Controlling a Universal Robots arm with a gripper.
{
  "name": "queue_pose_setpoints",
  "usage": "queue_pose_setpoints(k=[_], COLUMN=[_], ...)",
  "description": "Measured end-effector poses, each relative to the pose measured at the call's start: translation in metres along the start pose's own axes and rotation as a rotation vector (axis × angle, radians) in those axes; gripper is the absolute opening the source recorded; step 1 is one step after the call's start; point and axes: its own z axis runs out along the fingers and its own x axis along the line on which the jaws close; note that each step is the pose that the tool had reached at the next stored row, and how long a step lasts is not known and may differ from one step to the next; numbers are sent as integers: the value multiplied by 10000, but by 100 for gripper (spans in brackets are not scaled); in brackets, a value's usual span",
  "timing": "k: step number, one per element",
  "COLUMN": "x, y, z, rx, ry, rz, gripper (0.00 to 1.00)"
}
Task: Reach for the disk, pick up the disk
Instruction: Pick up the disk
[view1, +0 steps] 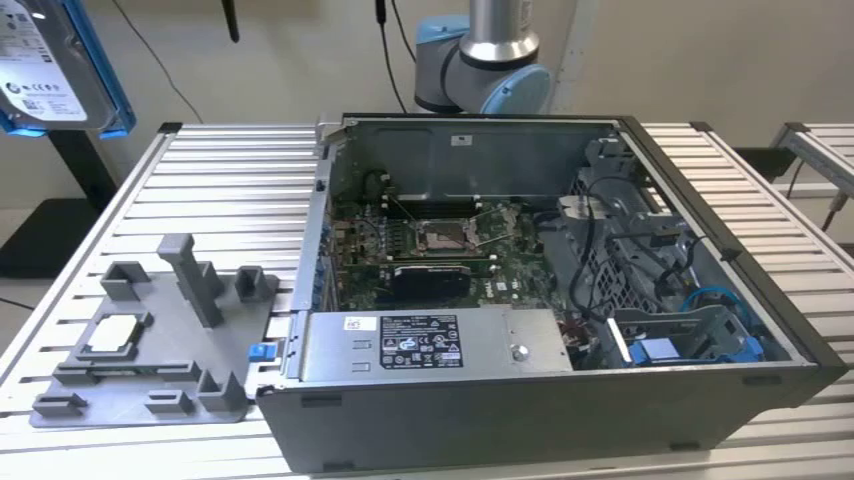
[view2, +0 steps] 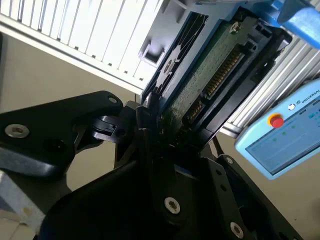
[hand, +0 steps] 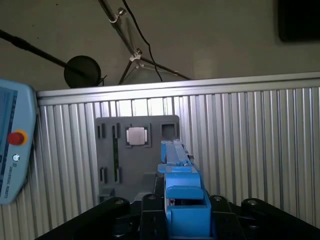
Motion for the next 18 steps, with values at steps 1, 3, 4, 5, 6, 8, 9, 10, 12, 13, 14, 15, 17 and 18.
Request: queue_pose_setpoints(k=[1,3,4,5,6,8,9,10,12,13,14,15,17,18], x=[-1,-4,-5,-7,-9,-13,-15,-17,-21,-23,-25,-27,-32,-34], y=[-13,-43,-60,-80,-102,-146,-170,-193,-240,-265,-289,-312,-363,-389], z=[0,-1,-1,-1,-1,-1,-2,-2,-3,-2,-3,-3,-4,-4], rx=[-1,-1,-1,-1,0,-2,-3,-3,-5,-5,-6,-7,-9,-10], ry=[0,1,0,1,0,0,0,1,1,0,1,1,1,1], rz=[0,1,1,0,1,0,1,1,1,1,1,1,1,0], gripper=[0,0,0,0,0,0,0,0,0,0,0,0,0,0])
